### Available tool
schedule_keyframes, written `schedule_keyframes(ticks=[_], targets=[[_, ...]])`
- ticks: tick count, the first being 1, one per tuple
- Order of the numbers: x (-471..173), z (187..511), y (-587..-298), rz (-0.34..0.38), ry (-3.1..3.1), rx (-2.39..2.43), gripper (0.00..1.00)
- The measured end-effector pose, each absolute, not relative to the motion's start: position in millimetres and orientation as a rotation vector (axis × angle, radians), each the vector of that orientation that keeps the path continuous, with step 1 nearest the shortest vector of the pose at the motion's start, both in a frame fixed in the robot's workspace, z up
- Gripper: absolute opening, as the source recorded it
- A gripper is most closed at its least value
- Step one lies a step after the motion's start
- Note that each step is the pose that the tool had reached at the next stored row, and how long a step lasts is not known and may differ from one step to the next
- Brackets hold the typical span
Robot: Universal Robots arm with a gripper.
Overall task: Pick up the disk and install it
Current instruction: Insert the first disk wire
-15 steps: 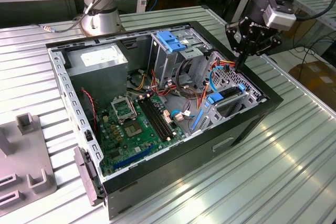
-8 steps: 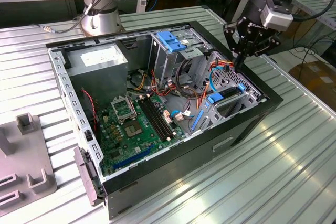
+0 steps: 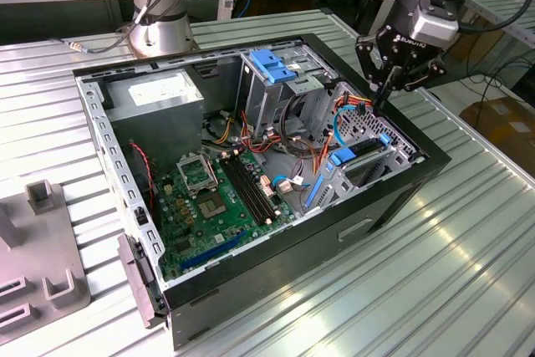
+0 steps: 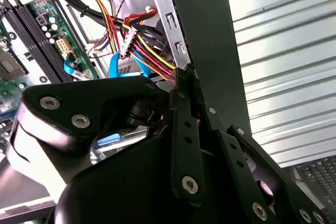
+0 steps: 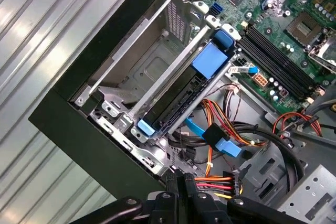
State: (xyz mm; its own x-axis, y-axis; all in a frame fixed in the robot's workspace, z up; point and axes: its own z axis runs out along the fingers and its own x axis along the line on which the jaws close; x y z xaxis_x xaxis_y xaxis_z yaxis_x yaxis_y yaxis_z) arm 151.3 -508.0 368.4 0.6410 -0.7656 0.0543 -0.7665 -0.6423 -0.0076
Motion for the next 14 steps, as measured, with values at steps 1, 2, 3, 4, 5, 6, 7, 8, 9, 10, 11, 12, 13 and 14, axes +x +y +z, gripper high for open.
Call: schedule_keyframes(ticks=[1, 2, 3, 4, 5, 6, 7, 8, 9, 10, 11, 12, 13, 14], targets=[[151.3, 368.4, -508.0, 0.082, -1.344, 2.82, 0.16], [151.3, 368.3, -508.0, 0.082, -1.357, 2.814, 0.16], [151.3, 368.3, -508.0, 0.081, -1.37, 2.807, 0.16], [151.2, 368.2, -508.0, 0.081, -1.379, 2.803, 0.16], [151.1, 368.2, -508.0, 0.081, -1.387, 2.798, 0.16], [150.8, 368.1, -508.0, 0.081, -1.395, 2.794, 0.16], [150.6, 368.1, -508.0, 0.081, -1.402, 2.791, 0.16], [150.4, 368.1, -508.0, 0.081, -1.41, 2.787, 0.16], [150.2, 368.0, -508.0, 0.081, -1.419, 2.781, 0.16], [150.1, 368.0, -508.0, 0.081, -1.428, 2.777, 0.16], [149.9, 368.0, -508.0, 0.081, -1.443, 2.768, 0.16], [149.8, 367.9, -508.0, 0.08, -1.467, 2.756, 0.16], [149.7, 367.9, -508.0, 0.08, -1.482, 2.747, 0.16], [149.7, 367.9, -508.0, 0.08, -1.497, 2.739, 0.16]])
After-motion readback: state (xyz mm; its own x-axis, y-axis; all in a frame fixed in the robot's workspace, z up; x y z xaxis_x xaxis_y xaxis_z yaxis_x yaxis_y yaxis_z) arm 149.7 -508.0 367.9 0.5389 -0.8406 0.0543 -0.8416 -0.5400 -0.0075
